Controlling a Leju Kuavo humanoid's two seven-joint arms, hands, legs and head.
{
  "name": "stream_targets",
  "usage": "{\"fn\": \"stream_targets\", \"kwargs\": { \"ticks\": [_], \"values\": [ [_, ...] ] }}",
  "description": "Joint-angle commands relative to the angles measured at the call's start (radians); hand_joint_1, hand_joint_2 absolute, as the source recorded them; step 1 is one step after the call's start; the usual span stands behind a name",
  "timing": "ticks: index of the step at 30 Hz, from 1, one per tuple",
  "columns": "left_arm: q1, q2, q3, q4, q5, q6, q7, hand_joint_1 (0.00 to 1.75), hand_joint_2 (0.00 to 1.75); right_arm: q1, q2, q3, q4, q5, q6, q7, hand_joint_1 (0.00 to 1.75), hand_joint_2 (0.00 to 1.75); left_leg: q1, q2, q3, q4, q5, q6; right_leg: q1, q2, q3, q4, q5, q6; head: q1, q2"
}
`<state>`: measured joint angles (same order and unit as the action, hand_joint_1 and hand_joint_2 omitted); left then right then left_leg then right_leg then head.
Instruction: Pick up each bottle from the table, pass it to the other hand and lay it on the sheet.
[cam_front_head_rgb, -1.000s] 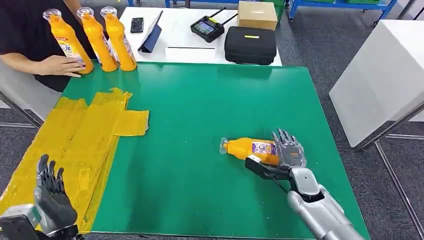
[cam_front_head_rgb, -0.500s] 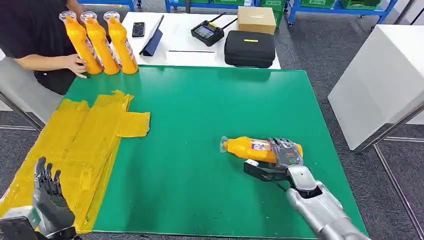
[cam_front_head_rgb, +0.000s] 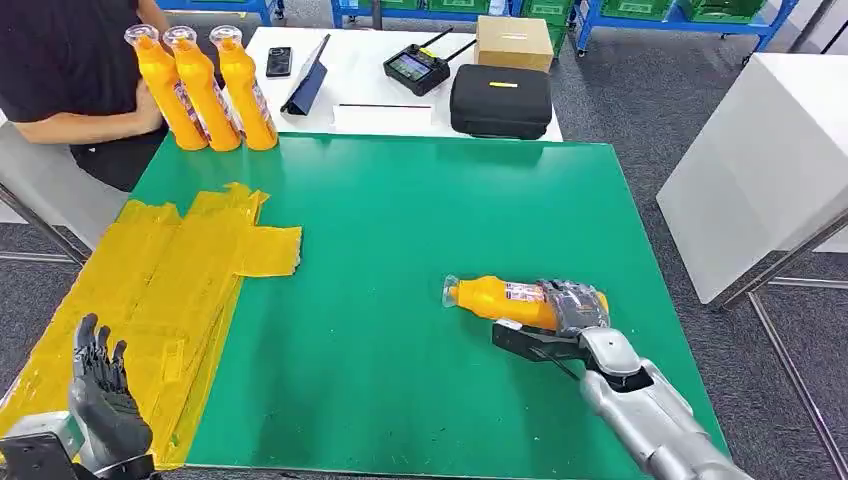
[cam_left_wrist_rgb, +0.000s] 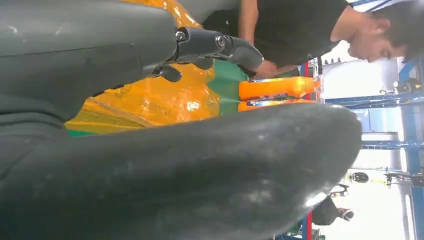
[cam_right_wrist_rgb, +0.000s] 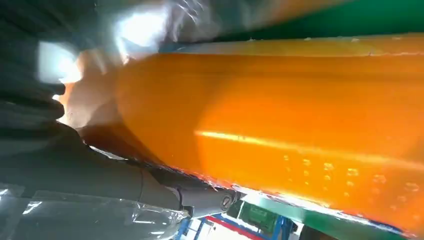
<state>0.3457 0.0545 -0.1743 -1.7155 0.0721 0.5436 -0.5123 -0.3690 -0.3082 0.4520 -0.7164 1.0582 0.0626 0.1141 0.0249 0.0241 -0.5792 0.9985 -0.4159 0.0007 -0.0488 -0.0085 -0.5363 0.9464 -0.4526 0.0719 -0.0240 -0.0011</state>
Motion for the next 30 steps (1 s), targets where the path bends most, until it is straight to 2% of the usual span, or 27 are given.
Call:
{"fn": "stream_targets", "kwargs": {
  "ticks": [1,2,3,4,5,7,8,9,10,12,13,14,15,17,19,21,22,30],
  "values": [
    [-0.012,0.001,-0.002,0.030,0.015,-0.012,0.008,0.00,0.00,0.175,0.023,-0.046,-0.006,-0.121,0.099,-0.047,1.75,1.75,0.001,-0.006,-0.001,-0.001,0.001,0.001,0.002,-0.005,0.002,-0.002,0.000,-0.003,0.000,0.000],
    [-0.007,0.001,-0.007,0.025,0.020,-0.024,0.014,0.00,0.00,0.202,0.034,-0.086,-0.058,-0.199,0.123,-0.073,1.75,1.75,0.002,-0.010,-0.005,-0.002,0.003,0.001,0.002,-0.008,0.000,-0.004,0.001,-0.006,0.000,0.000],
    [-0.001,0.011,-0.025,0.017,0.053,-0.080,0.031,0.00,0.00,0.241,0.049,-0.131,-0.137,-0.335,0.188,-0.128,1.75,1.75,0.001,-0.007,-0.002,-0.001,0.002,0.001,0.002,-0.006,0.002,-0.004,0.000,-0.004,0.000,0.000],
    [0.003,0.021,-0.041,0.015,0.098,-0.149,0.046,0.00,0.00,0.278,0.058,-0.160,-0.218,-0.472,0.247,-0.188,1.75,1.75,0.002,-0.012,-0.006,-0.003,0.004,0.001,0.003,-0.009,-0.001,-0.005,0.001,-0.007,0.000,0.000],
    [0.001,0.026,-0.050,0.021,0.148,-0.213,0.069,0.00,1.75,0.308,0.064,-0.171,-0.287,-0.595,0.310,-0.221,1.75,1.75,0.002,-0.009,-0.003,-0.002,0.002,0.001,0.003,-0.008,0.001,-0.005,0.001,-0.006,0.000,0.000],
    [-0.007,0.041,-0.081,0.057,0.316,-0.415,0.111,0.00,1.75,0.341,0.090,-0.153,-0.405,-0.977,0.485,-0.309,1.75,1.75,0.002,-0.011,-0.003,-0.003,0.002,0.001,0.003,-0.009,0.002,-0.005,0.000,-0.007,0.001,0.000],
    [-0.009,0.038,-0.091,0.068,0.322,-0.440,0.100,0.00,1.75,0.335,0.102,-0.111,-0.442,-1.051,0.488,-0.321,1.75,1.75,0.003,-0.014,-0.004,-0.003,0.002,0.002,0.004,-0.011,0.002,-0.006,0.000,-0.009,0.001,0.000],
    [-0.006,0.036,-0.106,0.062,0.339,-0.466,0.095,0.00,1.75,0.310,0.129,-0.043,-0.489,-1.066,0.449,-0.344,1.75,1.75,0.007,-0.003,0.005,-0.002,-0.003,-0.003,0.008,-0.001,0.008,-0.009,0.001,-0.007,0.002,0.000],
    [-0.003,0.040,-0.118,0.055,0.339,-0.472,0.094,0.00,1.75,0.299,0.151,-0.018,-0.506,-1.090,0.436,-0.344,1.75,1.75,0.009,0.003,0.008,-0.003,-0.006,-0.005,0.009,0.004,0.009,-0.009,0.001,-0.009,0.002,0.000],
    [-0.003,0.053,-0.155,0.032,0.337,-0.469,0.093,0.00,1.75,0.263,0.193,0.066,-0.546,-1.143,0.384,-0.308,1.75,1.75,0.011,0.018,0.008,-0.001,-0.013,-0.009,0.012,0.019,0.005,-0.006,0.002,-0.011,0.000,0.000],
    [-0.008,0.063,-0.182,0.017,0.340,-0.476,0.091,0.00,1.75,0.239,0.213,0.106,-0.554,-1.165,0.355,-0.298,1.75,1.75,0.009,0.017,0.002,-0.001,-0.016,-0.006,0.011,0.018,0.001,-0.001,0.000,-0.013,0.000,0.000],
    [-0.012,0.064,-0.195,0.006,0.334,-0.478,0.090,0.00,1.75,0.225,0.231,0.124,-0.561,-1.160,0.336,-0.300,1.75,1.75,0.009,0.017,0.005,-0.001,-0.016,-0.007,0.011,0.019,0.014,-0.001,0.000,-0.010,0.000,0.000],
    [-0.020,0.061,-0.220,-0.013,0.330,-0.494,0.093,0.00,1.75,0.210,0.269,0.130,-0.562,-1.180,0.324,-0.289,1.75,1.75,0.010,0.008,0.004,0.000,-0.011,-0.006,0.012,0.013,0.019,0.000,-0.001,-0.007,0.000,0.000],
    [-0.042,0.061,-0.258,-0.022,0.316,-0.507,0.112,0.00,1.75,0.199,0.300,0.133,-0.567,-1.197,0.301,-0.274,1.75,1.75,0.010,0.006,-0.005,0.000,-0.006,-0.008,0.012,0.010,0.006,0.003,0.001,-0.011,0.000,0.000],
    [-0.077,0.056,-0.285,-0.008,0.304,-0.514,0.124,0.00,1.75,0.201,0.306,0.135,-0.575,-1.213,0.287,-0.270,1.75,1.75,0.010,0.005,-0.011,0.001,-0.004,-0.007,0.012,0.008,0.000,0.005,0.000,-0.012,0.001,0.000],
    [-0.106,0.051,-0.294,0.006,0.295,-0.523,0.132,0.00,1.75,0.208,0.316,0.133,-0.579,-1.220,0.279,-0.271,1.75,1.75,0.010,0.004,-0.012,0.000,-0.004,-0.008,0.012,0.007,-0.001,0.003,0.000,-0.009,0.000,0.000],
    [-0.123,0.044,-0.293,0.021,0.294,-0.527,0.138,0.00,1.75,0.213,0.320,0.135,-0.583,-1.221,0.279,-0.271,1.75,1.75,0.009,0.002,-0.014,0.000,-0.004,-0.007,0.011,0.006,-0.002,0.004,0.000,-0.011,0.000,0.000],
    [-0.191,-0.005,-0.279,0.048,0.246,-0.587,0.180,0.00,1.75,0.188,0.380,0.140,-0.546,-1.157,0.214,-0.231,1.75,1.75,0.009,0.000,-0.019,0.000,-0.003,-0.007,0.011,0.004,-0.006,0.003,0.001,-0.010,0.000,0.000]
  ]
}}
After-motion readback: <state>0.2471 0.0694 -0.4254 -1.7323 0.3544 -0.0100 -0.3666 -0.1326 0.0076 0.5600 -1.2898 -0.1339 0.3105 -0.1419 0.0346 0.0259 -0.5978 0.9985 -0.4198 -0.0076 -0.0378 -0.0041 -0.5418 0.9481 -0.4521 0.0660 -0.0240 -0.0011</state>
